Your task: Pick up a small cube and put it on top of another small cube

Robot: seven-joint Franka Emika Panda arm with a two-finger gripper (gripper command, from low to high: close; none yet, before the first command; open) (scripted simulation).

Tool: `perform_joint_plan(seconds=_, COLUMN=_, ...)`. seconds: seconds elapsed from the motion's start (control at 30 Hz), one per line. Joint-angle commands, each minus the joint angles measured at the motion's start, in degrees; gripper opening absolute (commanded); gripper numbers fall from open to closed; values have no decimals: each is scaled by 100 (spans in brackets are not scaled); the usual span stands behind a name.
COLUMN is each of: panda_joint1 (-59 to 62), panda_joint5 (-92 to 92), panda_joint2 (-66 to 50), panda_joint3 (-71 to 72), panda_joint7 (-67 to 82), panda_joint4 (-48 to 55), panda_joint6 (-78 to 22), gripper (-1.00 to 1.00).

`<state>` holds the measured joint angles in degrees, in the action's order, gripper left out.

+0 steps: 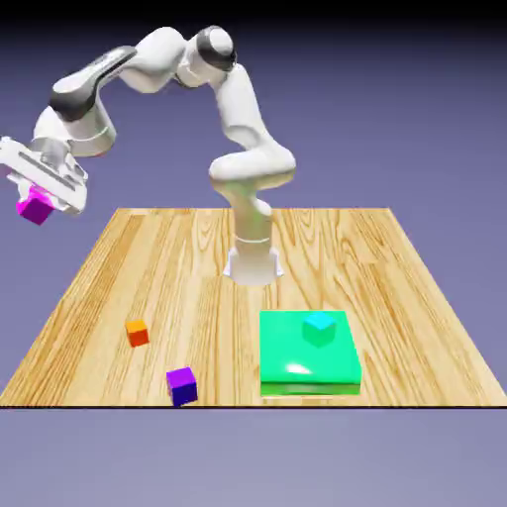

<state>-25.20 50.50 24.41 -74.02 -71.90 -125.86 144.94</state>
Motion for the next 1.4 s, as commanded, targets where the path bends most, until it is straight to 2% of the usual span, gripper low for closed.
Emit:
perform_joint_plan(seconds=0.0, panda_joint1=107, panda_joint5=-18, panda_joint2=-208, panda_joint3=134, panda_joint7=11, panda_joint4=120, panda_joint6=-202, gripper=-100)
perform_joint_plan(seconds=1.17, panda_joint1=3820, panda_joint5=-371, panda_joint2=-7475, panda_joint3=4834, panda_joint7=619, panda_joint4=4340, panda_joint6=-7160, gripper=-100)
perform_joint_plan(seconds=1.23, panda_joint1=3823, panda_joint5=-371, panda_joint2=-7480, panda_joint3=4838, panda_joint7=619, panda_joint4=4344, panda_joint6=-7165, gripper=-100)
perform_joint_plan(seconds=1.37, panda_joint1=3452, panda_joint5=-209, panda_joint2=-7452, panda_joint3=4938, panda_joint7=893, panda_joint4=3513, panda_joint6=-6446, gripper=-100)
